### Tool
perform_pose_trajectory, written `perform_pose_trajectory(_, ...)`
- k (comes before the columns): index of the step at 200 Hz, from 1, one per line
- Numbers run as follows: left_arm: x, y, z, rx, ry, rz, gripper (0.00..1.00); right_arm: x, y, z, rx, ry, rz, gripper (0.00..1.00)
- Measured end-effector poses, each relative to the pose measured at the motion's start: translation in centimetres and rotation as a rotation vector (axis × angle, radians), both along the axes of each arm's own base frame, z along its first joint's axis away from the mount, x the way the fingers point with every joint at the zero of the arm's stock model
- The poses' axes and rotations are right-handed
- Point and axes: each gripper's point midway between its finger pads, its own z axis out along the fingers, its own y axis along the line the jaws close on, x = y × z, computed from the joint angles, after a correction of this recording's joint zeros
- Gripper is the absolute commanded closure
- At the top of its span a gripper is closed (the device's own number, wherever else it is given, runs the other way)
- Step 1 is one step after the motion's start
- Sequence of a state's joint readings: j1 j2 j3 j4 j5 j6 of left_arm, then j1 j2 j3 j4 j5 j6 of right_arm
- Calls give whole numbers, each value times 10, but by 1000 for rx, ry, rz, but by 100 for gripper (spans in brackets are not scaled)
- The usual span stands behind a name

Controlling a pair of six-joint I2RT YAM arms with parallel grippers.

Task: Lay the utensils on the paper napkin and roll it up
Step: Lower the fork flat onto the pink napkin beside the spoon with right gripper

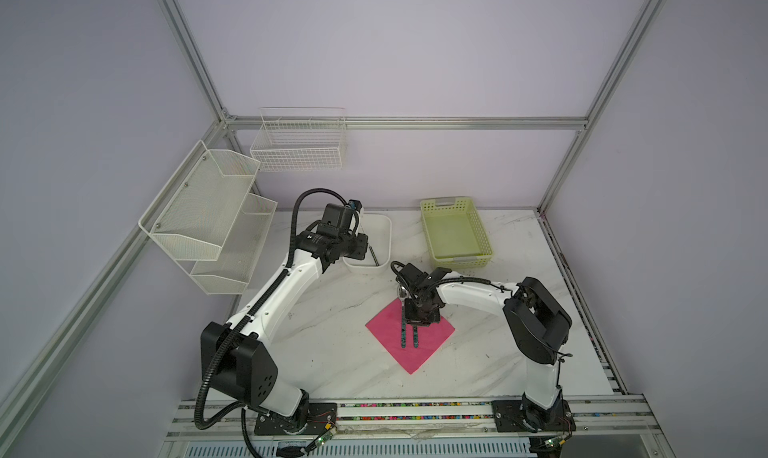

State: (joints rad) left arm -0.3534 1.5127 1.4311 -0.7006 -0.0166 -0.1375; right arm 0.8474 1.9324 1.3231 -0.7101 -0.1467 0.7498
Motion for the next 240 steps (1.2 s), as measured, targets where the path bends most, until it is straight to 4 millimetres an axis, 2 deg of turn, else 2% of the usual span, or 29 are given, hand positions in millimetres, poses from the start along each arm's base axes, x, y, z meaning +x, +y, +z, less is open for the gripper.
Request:
perform_pose_trajectory(101,1,3,-3,3,9,9,66,0,5,2,-9,6,10,92)
perform_pose_trajectory(240,2,12,-10,15,32,32,66,-3,10,1,22,25,-11,69)
